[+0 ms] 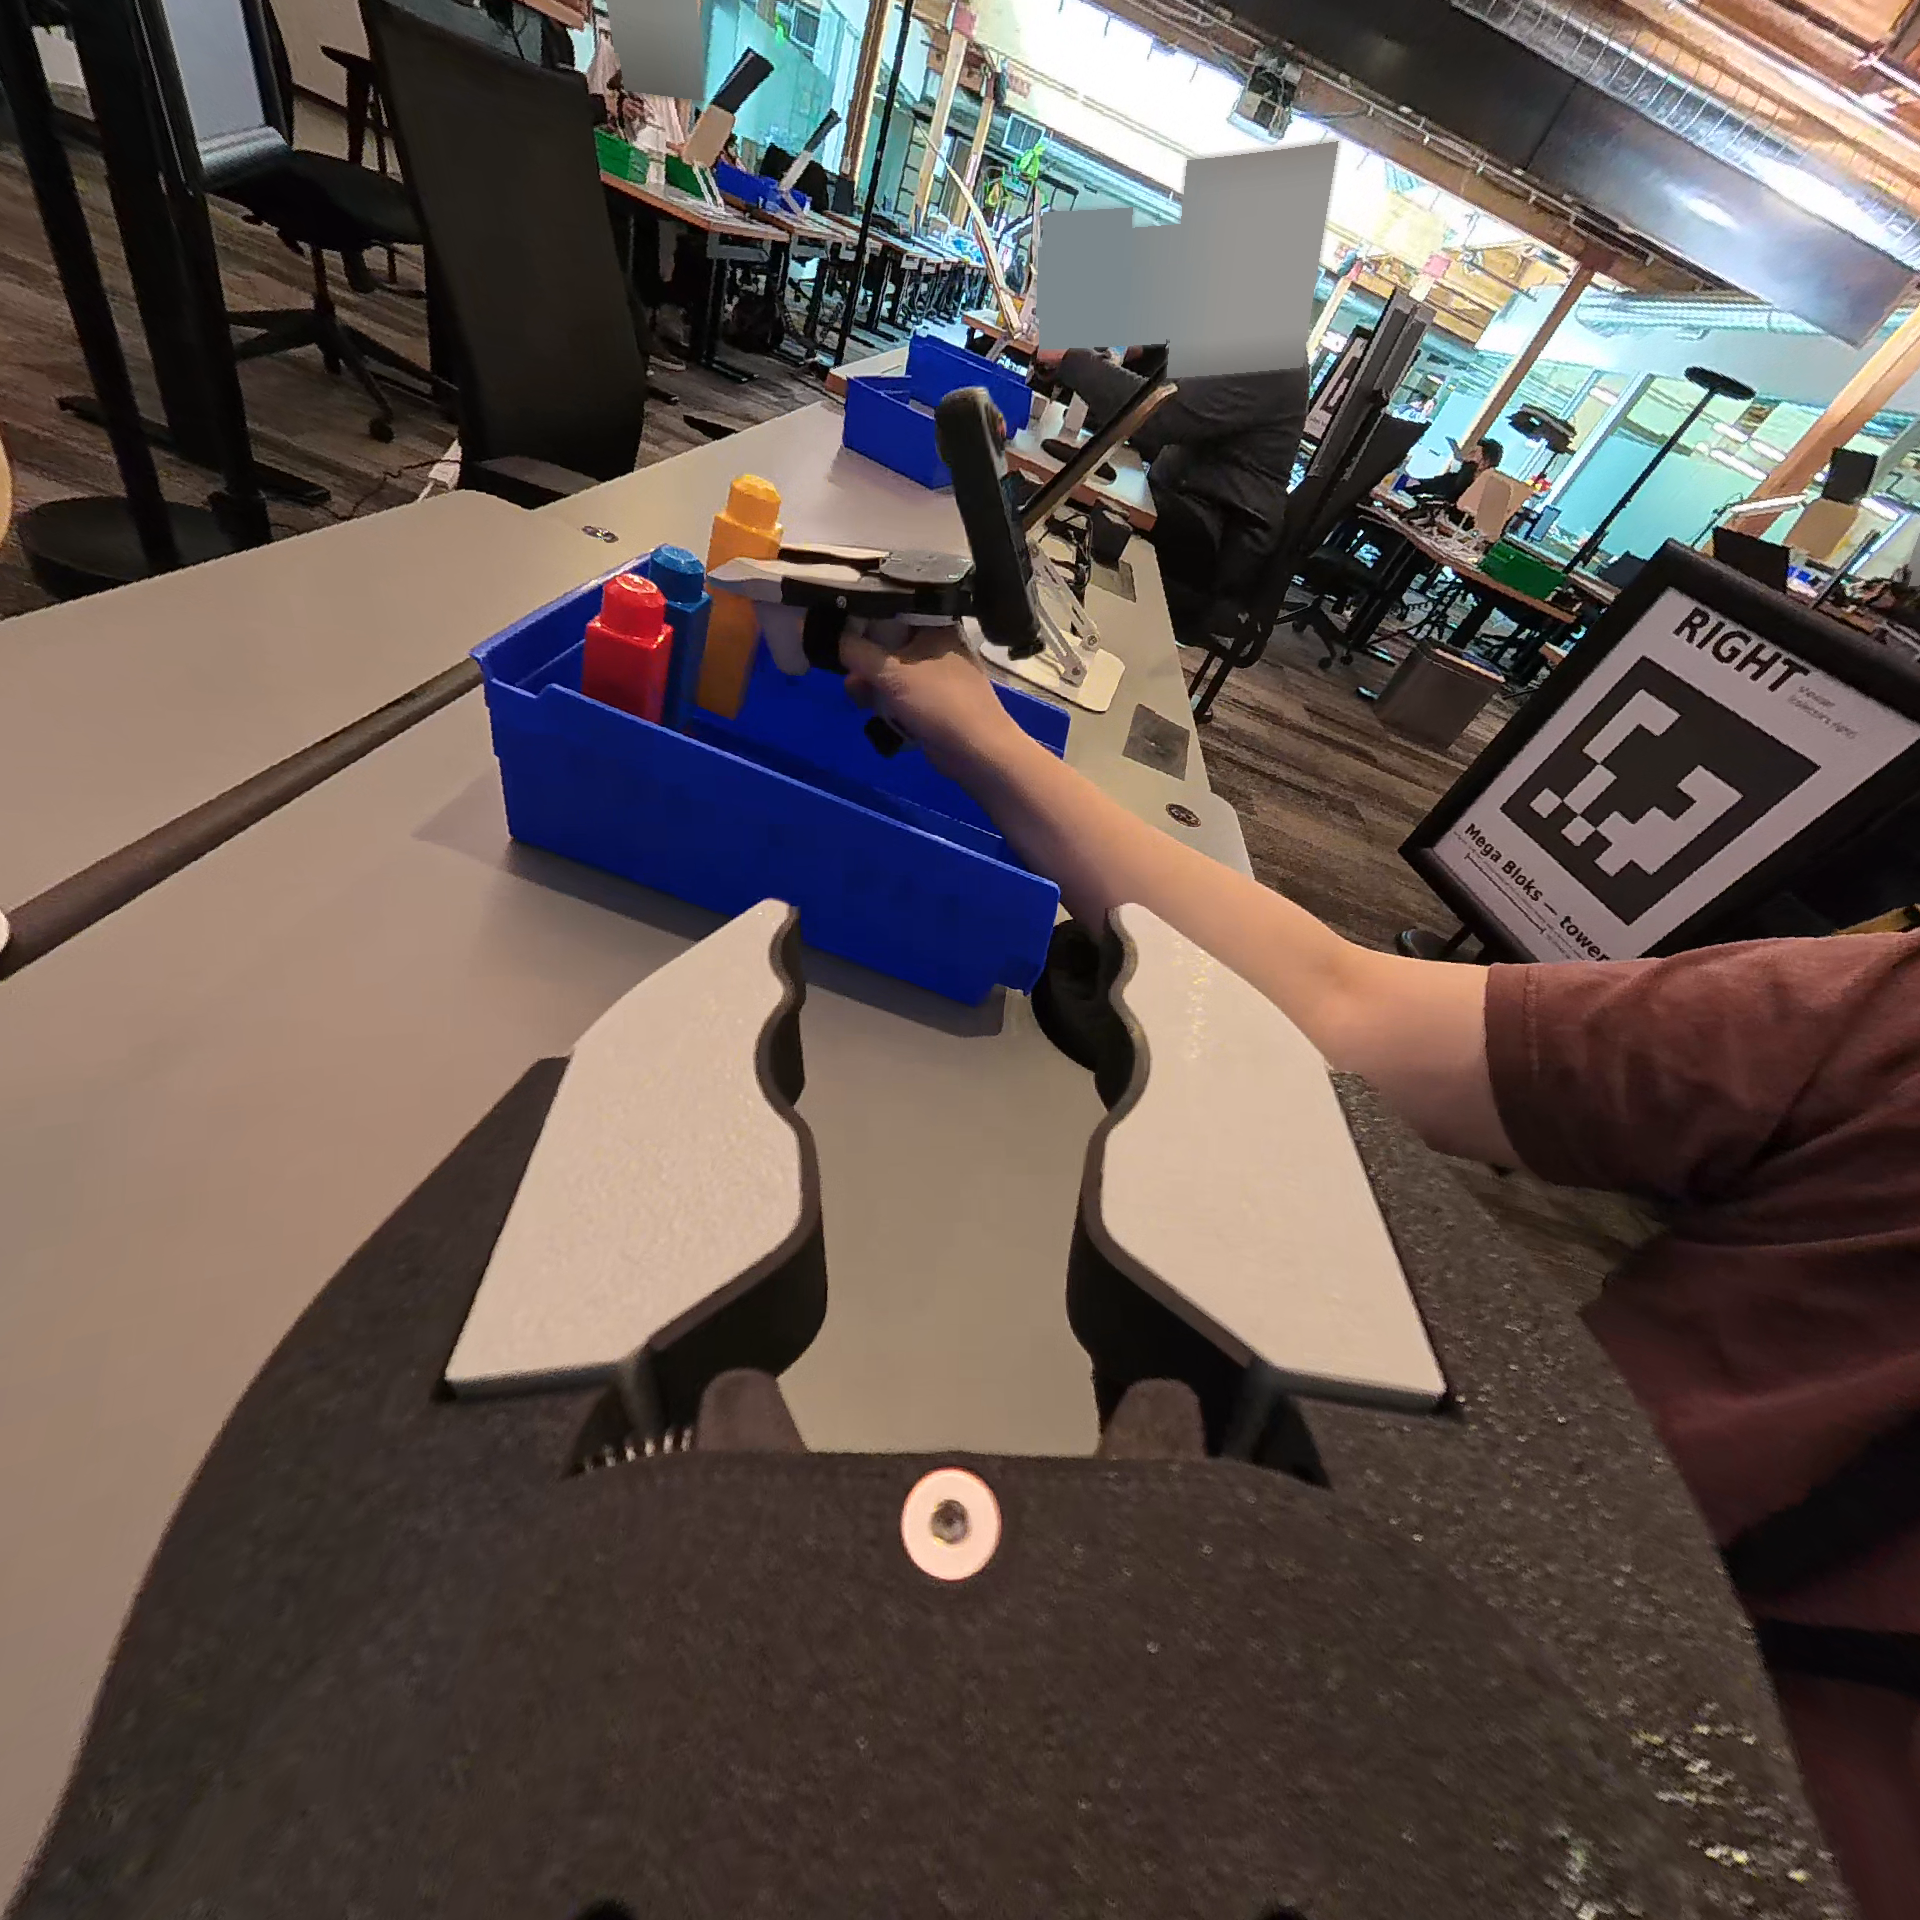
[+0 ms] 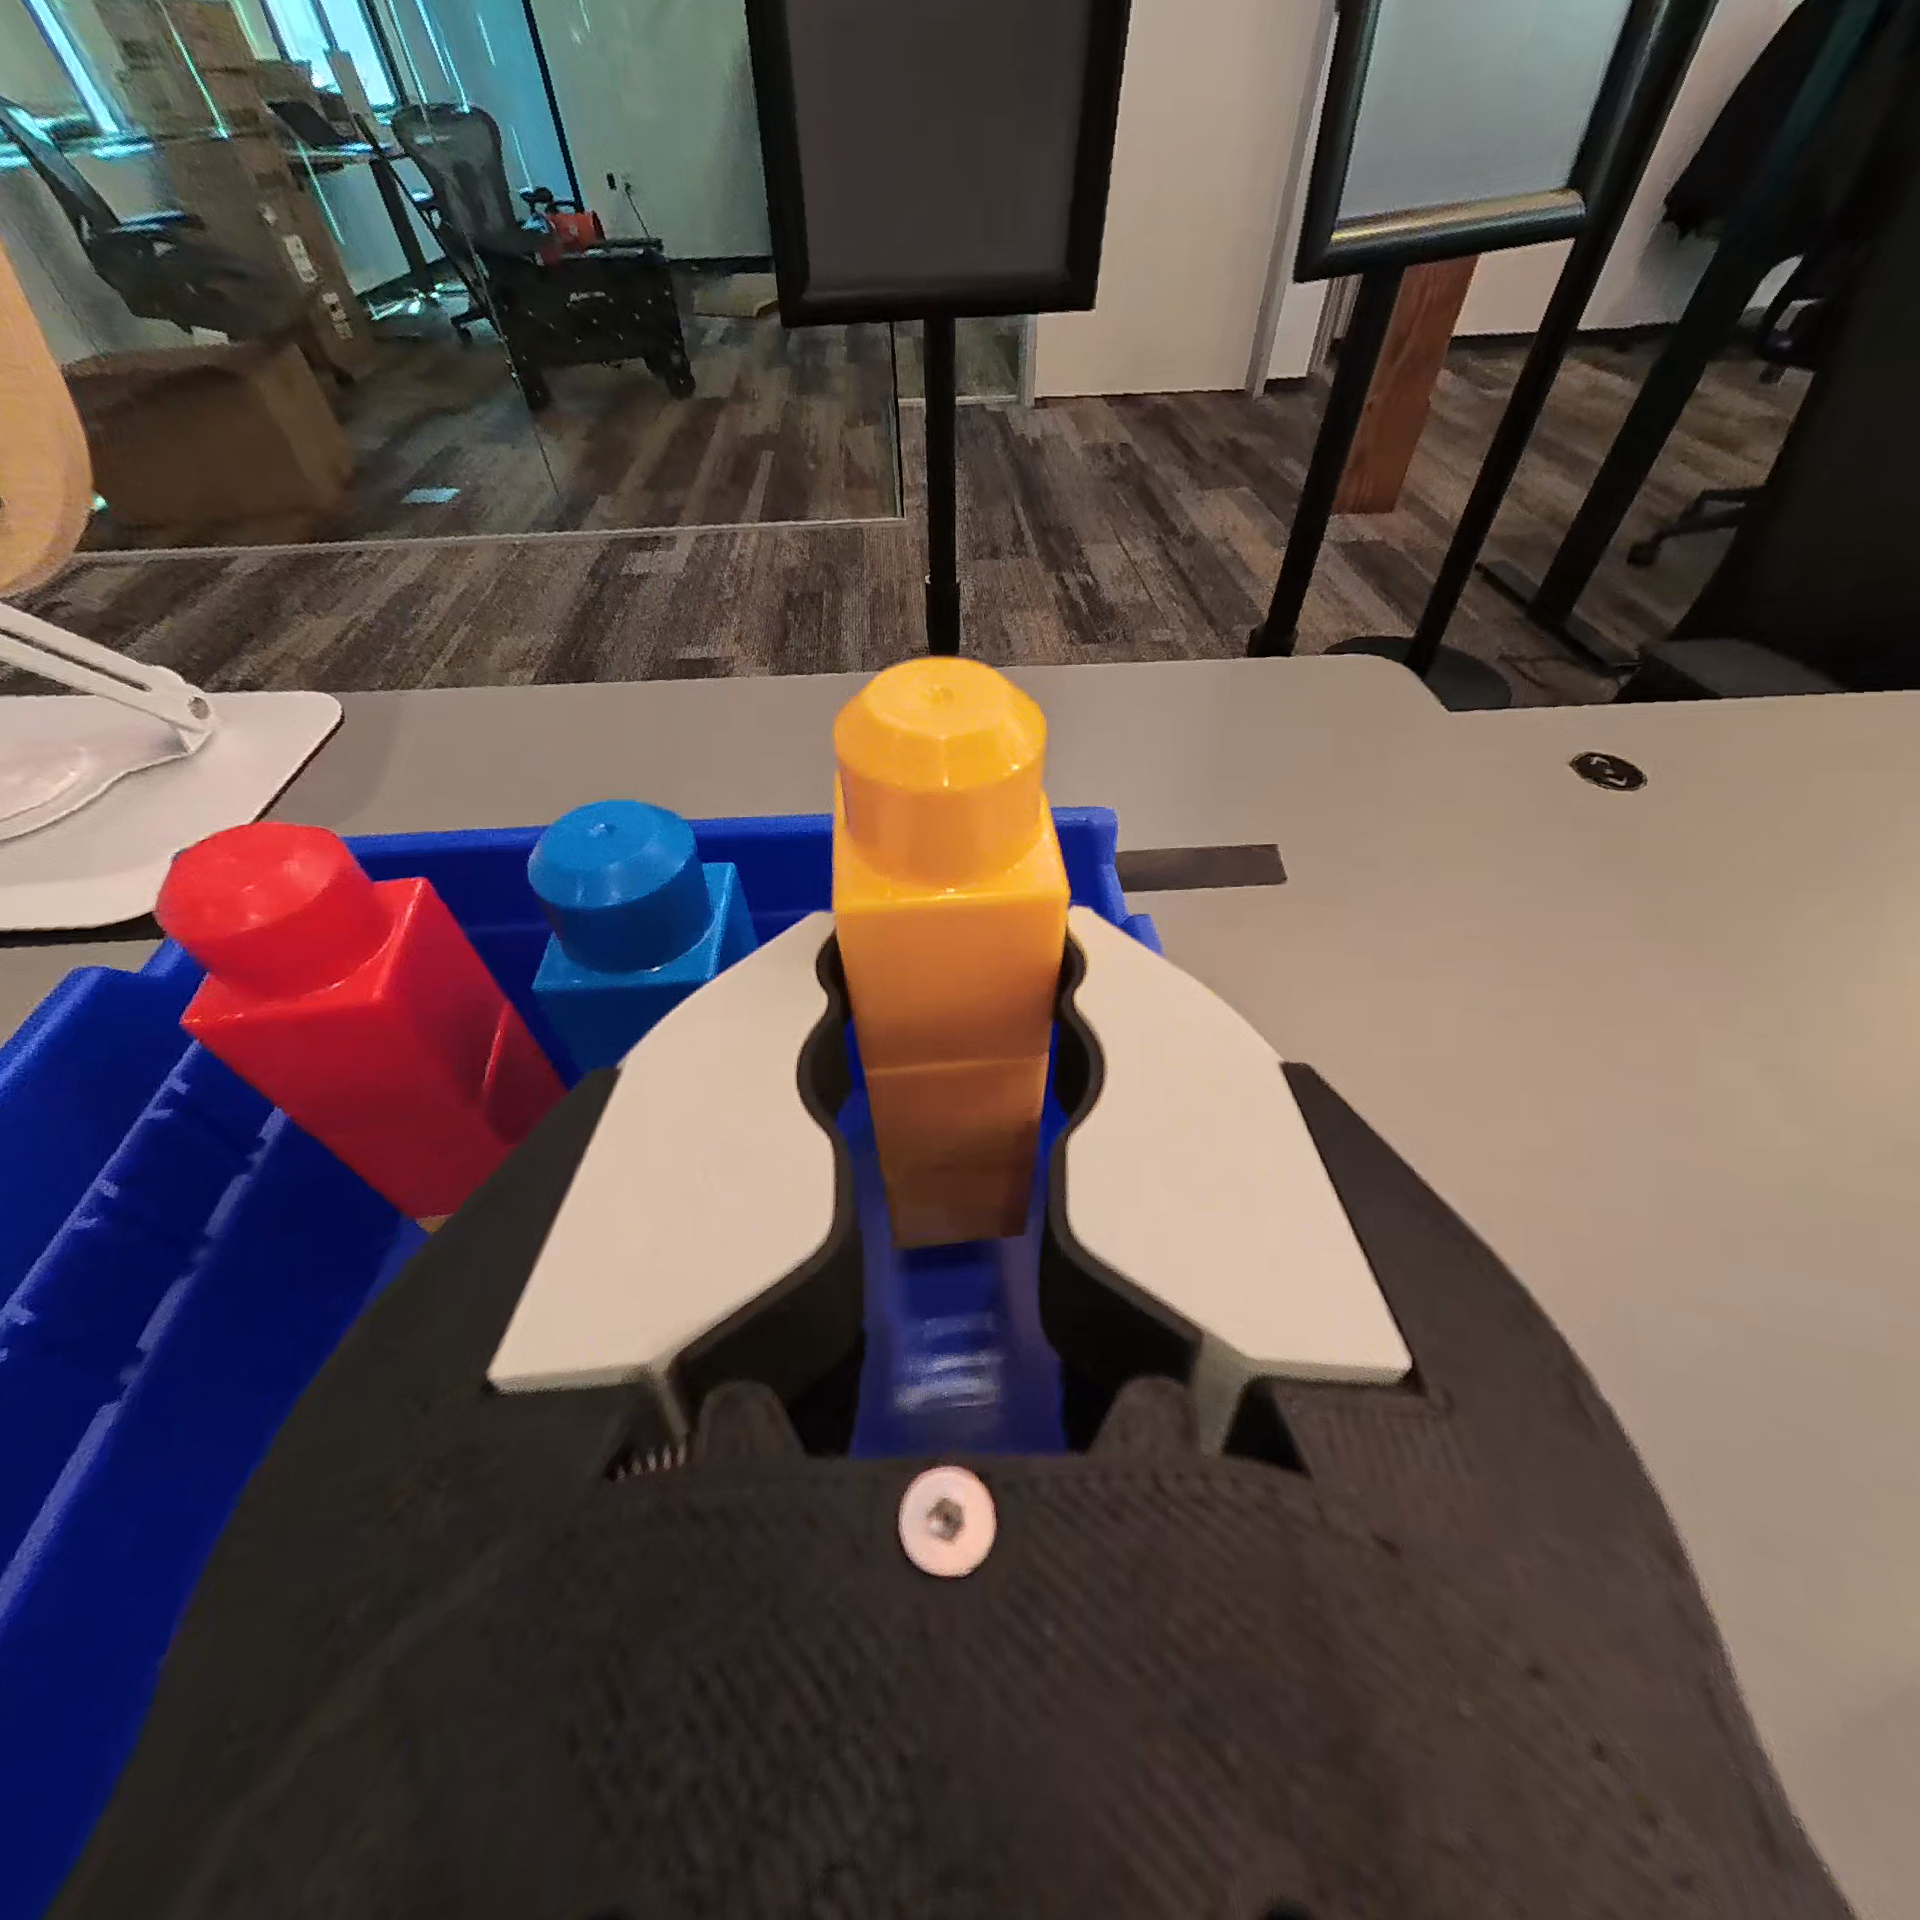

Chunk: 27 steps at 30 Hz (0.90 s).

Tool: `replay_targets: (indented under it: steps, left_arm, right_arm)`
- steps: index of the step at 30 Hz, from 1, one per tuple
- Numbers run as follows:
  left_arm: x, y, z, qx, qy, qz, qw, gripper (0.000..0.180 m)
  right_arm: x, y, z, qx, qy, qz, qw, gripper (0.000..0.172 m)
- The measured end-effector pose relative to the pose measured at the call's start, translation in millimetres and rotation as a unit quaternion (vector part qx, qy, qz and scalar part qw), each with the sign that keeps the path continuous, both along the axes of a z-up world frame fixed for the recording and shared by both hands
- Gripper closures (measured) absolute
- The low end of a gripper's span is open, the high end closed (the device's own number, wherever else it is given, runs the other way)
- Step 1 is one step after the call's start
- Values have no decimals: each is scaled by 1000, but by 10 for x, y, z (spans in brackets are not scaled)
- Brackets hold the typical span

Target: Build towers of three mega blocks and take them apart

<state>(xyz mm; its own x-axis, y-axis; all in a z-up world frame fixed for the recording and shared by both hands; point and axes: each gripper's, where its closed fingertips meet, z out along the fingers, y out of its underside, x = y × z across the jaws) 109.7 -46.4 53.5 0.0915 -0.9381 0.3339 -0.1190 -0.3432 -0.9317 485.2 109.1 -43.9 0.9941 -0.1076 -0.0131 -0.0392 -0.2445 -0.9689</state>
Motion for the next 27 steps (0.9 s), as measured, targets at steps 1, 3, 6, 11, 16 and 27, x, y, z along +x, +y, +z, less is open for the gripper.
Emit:
replay_targets:
  steps: [1, 3, 6, 11, 16, 27]
  left_arm:
    - [1, -4, -2, 1, 1, -1, 1000, 126]
    - [4, -13, -1, -1, 1, -4, 1000, 126]
    - [9, -25, 14, -1, -3, -6, 1000, 127]
    - [29, -54, 8, 2, 1, -11, 1000, 127]
    - [43, -69, -6, -1, 5, -14, 1000, 127]
    - [-3, -64, 30, -2, 5, -9, 1000, 126]
  right_arm:
    - [-13, 15, -24, -4, -9, 1, 1000, 135]
    - [-54, 57, -139, -27, -19, 1, 999, 135]
    - [-88, 110, -332, -63, -12, 0, 998, 134]
    - [-80, 95, -336, -64, -15, 5, 998, 134]
    - [-105, 94, -425, -99, -42, 13, 994, 118]
    - [-67, -49, 226, -10, -146, -27, 989, 107]
